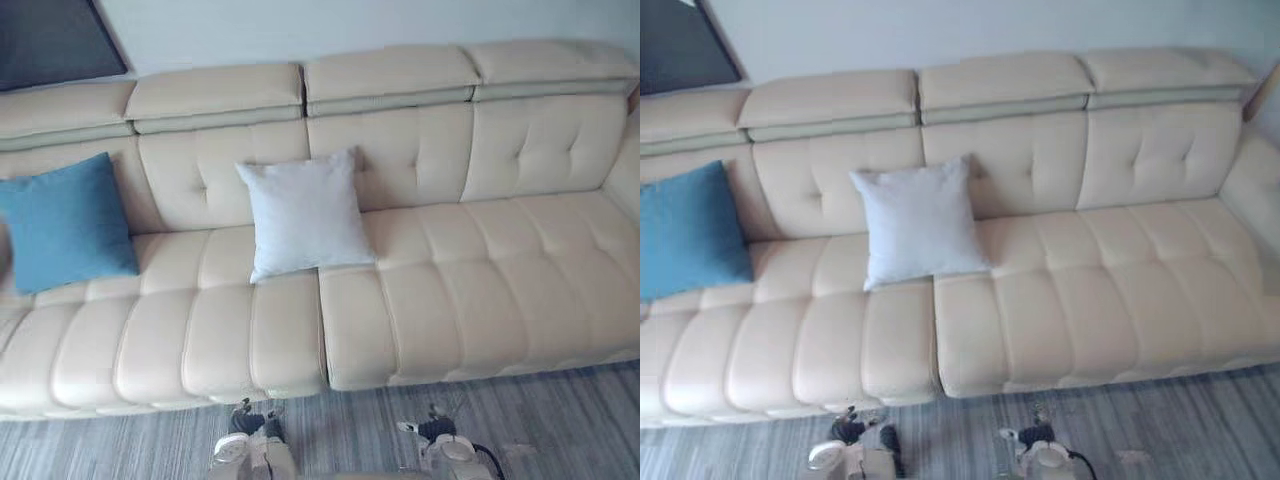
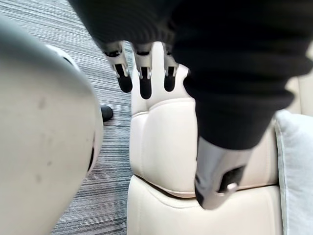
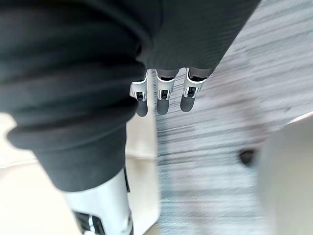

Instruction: Pick up cushions and gather them together orderly.

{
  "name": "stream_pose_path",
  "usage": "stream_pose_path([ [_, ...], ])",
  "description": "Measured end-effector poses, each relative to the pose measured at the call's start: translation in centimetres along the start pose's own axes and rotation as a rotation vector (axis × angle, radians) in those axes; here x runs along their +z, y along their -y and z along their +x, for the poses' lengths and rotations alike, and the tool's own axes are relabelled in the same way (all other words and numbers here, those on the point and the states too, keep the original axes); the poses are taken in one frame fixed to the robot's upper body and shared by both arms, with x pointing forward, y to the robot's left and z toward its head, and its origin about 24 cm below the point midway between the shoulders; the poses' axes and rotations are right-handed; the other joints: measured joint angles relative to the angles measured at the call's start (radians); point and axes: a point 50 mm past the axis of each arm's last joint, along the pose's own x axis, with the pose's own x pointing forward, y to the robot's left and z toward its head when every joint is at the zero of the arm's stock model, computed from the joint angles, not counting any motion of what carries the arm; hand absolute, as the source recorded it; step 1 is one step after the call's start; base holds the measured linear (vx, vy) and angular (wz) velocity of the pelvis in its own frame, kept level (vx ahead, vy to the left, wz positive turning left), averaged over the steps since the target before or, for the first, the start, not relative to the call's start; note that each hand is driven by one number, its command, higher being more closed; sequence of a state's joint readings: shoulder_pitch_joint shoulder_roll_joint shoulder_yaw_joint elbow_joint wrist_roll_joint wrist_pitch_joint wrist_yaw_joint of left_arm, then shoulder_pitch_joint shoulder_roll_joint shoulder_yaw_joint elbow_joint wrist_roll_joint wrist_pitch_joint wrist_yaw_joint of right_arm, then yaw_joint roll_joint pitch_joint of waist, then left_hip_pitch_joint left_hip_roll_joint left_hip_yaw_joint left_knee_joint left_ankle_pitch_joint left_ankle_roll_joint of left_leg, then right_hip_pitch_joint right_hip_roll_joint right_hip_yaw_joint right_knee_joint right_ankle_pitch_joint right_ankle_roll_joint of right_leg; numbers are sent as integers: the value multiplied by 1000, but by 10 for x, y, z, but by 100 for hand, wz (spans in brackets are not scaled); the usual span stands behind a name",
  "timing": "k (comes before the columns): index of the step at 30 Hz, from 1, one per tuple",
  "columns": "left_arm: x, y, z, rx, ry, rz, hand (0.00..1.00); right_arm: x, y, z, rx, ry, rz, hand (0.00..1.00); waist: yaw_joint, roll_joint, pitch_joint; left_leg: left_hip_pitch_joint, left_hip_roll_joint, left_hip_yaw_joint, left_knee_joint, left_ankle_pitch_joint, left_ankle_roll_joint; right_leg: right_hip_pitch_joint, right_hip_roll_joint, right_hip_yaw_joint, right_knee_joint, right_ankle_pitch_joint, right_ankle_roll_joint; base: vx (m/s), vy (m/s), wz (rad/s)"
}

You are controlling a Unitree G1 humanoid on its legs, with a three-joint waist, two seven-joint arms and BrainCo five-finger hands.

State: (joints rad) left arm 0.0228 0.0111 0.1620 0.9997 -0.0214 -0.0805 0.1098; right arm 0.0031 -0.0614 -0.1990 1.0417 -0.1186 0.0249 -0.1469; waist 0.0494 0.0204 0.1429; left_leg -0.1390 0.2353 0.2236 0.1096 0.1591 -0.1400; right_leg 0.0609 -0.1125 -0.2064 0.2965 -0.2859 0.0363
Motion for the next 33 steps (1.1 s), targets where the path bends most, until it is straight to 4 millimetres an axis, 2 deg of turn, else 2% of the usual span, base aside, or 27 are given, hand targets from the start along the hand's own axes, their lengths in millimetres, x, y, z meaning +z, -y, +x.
stream_pose_path([
  [1, 0, -1, 0, 4, -2, -5, 0, 1, 2, 1, -9, 2, 7, 0, -1, 0, 2, -3, -7, -23, 38, -44, 6, -9, -4, 0, 11, 0, 0, -262, 0, -14],
  [3, 2, -6, 1, 18, 6, -13, 0, -4, 3, -1, -21, -14, 30, 0, -2, -30, 7, -8, -52, -76, 218, -198, 14, -35, -42, 22, 40, 6, 10, -229, 92, -17],
  [4, 2, -7, 1, 25, 6, -24, 0, -8, 2, -2, -21, -22, 35, 0, -2, -34, 5, -15, -60, -89, 284, -250, 16, -47, -47, 32, 44, 11, 18, -215, 175, -28],
  [5, 1, -8, 0, 34, 1, -45, 0, -6, 2, -2, -20, -16, 36, 0, -2, -33, 5, -19, -68, -105, 367, -329, 22, -71, -46, 59, 50, 13, 22, -221, 276, -39],
  [6, -1, -7, 0, 36, -3, -59, 0, -4, -1, -2, -16, -7, 41, 0, -3, -28, 2, -15, -77, -128, 379, -385, 24, -94, -40, 81, 54, 21, 35, -154, 266, -48],
  [7, -1, -8, 0, 43, -7, -71, 0, -2, -3, -2, -12, 1, 45, 0, -2, -24, 1, -12, -80, -135, 363, -422, 21, -111, -36, 101, 62, 25, 44, -128, 258, -52],
  [8, -1, -16, 0, 66, -6, -76, 0, -3, -11, -4, 9, -2, 57, 0, -2, -49, 2, -8, -96, -103, 351, -432, 26, -125, -46, 136, 54, 36, 52, -95, 223, -56],
  [11, -5, -24, -1, 90, -14, -83, 0, -8, -21, -7, 35, -5, 53, 0, -1, -77, -18, -4, -127, -66, 341, -452, 43, -129, -50, 223, -12, 90, 47, -44, 230, -49],
  [13, -6, -24, -1, 92, -17, -83, 0, -7, -22, -7, 42, 1, 34, 0, -5, -76, -19, 1, -131, -39, 341, -465, 47, -131, -53, 245, -34, 119, 44, 8, 150, -39],
  [16, -9, -24, -1, 90, -35, -73, 0, -12, -20, -8, 39, -9, 28, 0, -8, -69, -39, 3, -133, -6, 339, -480, 52, -155, -40, 289, -56, 158, 63, 78, 114, -56],
  [18, -11, -23, -1, 88, -47, -70, 0, -11, -20, -8, 40, -8, 30, 0, -8, -60, -58, 4, -112, 48, 339, -481, 54, -187, -17, 326, -49, 174, 67, 123, 32, -97],
  [19, -13, -21, -1, 84, -59, -78, 0, -7, -20, -7, 41, 3, 32, 0, -9, -54, -60, 19, -83, 94, 338, -471, 69, -223, 8, 313, -34, 204, 50, 127, -3, -131],
  [21, -21, -18, -3, 78, -86, -88, 0, -2, -19, -6, 41, 18, 33, 0, -4, -22, -72, 46, -45, 150, 312, -456, 91, -266, 29, 184, -22, 265, -23, 126, -14, -150],
  [22, -23, -16, -4, 73, -97, -90, 0, 1, -17, -5, 35, 32, 34, 0, -4, -12, -73, 73, -30, 193, 290, -451, 98, -276, 22, 71, -17, 274, -49, 124, -60, -149],
  [23, -25, -14, -5, 68, -103, -91, 0, 3, -14, -5, 26, 38, 41, 0, -7, -2, -69, 114, -27, 246, 261, -450, 96, -274, -5, -93, -3, 252, -86, 126, -92, -145],
  [24, -25, -12, -5, 62, -104, -92, 0, 2, -12, -5, 21, 37, 49, 0, -11, -3, -71, 144, -32, 286, 247, -449, 95, -270, -24, -201, 9, 226, -111, 104, -97, -126],
  [25, -25, -10, -5, 57, -104, -91, 0, 2, -11, -5, 18, 34, 57, 0, -10, -5, -77, 163, -39, 301, 235, -448, 93, -270, -28, -235, 13, 217, -106, 118, -96, -100],
  [27, -25, -7, -5, 37, -108, -80, 0, 0, -4, -4, -6, 26, 92, 0, -15, 8, -75, 193, -51, 293, 220, -438, 76, -270, -4, -194, 7, 199, -80, 126, -103, -84],
  [29, -24, -6, -5, 26, -104, -81, 0, -8, 1, -4, -24, -3, 116, 0, -16, 9, -72, 182, -27, 279, 299, -432, 66, -268, 11, -167, 15, 172, -76, 110, -126, -51],
  [30, -22, -7, -4, 31, -101, -89, 0, -11, 3, -4, -32, -14, 148, 0, -24, 8, -64, 143, 8, 243, 423, -427, 75, -249, 25, -164, 17, 153, -78, 94, -150, -28],
  [31, -20, -8, -3, 36, -97, -100, 0, -11, 3, -4, -32, -16, 159, 0, -28, 9, -53, 109, 37, 202, 535, -405, 112, -227, 40, -160, 16, 144, -82, 89, -212, -35],
  [32, -17, -12, -2, 51, -86, -115, 0, -11, 2, -4, -30, -19, 166, 0, -25, 9, -37, 53, 65, 130, 709, -324, 219, -192, 66, -128, 14, 130, -90, 64, -157, -49],
  [33, -19, -14, -3, 57, -88, -119, 0, -13, 1, -5, -28, -24, 167, 0, -15, 0, -35, 18, 68, 92, 777, -278, 223, -180, 72, -99, 14, 117, -102, 139, -100, -111],
])
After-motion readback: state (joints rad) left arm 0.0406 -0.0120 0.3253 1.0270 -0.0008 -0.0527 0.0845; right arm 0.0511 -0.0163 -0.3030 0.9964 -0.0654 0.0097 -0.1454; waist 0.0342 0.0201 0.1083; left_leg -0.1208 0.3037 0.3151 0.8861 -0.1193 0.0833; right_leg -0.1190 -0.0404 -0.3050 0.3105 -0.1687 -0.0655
